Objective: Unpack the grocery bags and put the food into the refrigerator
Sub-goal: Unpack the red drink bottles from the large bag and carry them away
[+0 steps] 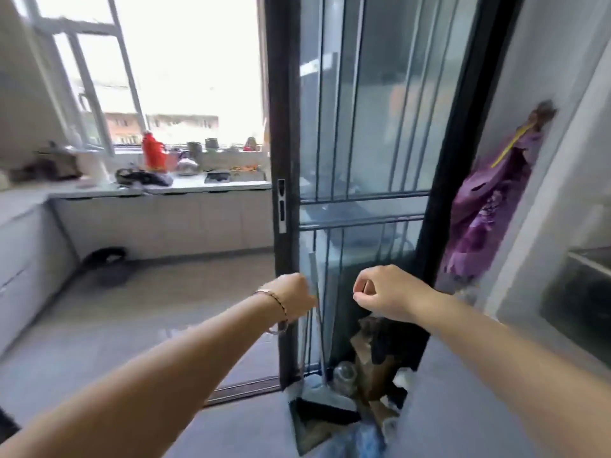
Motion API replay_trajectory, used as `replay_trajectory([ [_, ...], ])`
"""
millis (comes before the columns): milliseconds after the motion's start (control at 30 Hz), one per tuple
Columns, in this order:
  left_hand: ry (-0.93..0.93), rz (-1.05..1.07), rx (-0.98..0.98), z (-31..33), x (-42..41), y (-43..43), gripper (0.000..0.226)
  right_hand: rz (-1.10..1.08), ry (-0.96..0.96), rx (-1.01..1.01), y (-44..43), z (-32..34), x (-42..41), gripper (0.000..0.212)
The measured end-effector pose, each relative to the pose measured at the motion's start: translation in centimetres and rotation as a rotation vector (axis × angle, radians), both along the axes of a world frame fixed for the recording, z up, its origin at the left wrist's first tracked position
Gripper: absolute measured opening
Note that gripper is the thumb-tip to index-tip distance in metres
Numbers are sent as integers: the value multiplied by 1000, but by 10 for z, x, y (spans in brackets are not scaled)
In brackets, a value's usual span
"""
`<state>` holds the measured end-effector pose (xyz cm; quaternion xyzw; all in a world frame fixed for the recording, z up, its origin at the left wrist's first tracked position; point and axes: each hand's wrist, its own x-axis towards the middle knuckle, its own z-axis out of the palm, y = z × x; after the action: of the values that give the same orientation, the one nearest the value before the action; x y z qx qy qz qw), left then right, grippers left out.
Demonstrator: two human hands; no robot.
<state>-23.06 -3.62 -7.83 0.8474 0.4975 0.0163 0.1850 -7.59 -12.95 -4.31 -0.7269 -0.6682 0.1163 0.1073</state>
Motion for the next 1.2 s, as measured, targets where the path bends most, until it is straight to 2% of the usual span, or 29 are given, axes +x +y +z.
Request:
replay_trajectory([
  [133,67,293,108,-24,-155,-17,26,296,-15,-31,31,-14,-138,18],
  [300,132,669,55,-50,-366,-78,28,629,-99,-58,35,-36,-335,19],
  [467,175,986,14,-70,-562,-187,26,913,-110,-81,-7,-63,-539,20],
  [567,148,1162,-9,-72,-661,-256,24,1053,-181,-93,-49,-74,-650,20],
  [667,84,1312,-18,-68,-740,-319,21,1172,-180,-81,-82,-87,-750,25],
  [800,72,1455,-16,-65,-825,-387,17,1349,-255,-110,-122,-86,-867,15],
  [1200,16,1813,-42,-83,-1055,-494,17,1605,-73,-77,-198,-109,-1167,22],
])
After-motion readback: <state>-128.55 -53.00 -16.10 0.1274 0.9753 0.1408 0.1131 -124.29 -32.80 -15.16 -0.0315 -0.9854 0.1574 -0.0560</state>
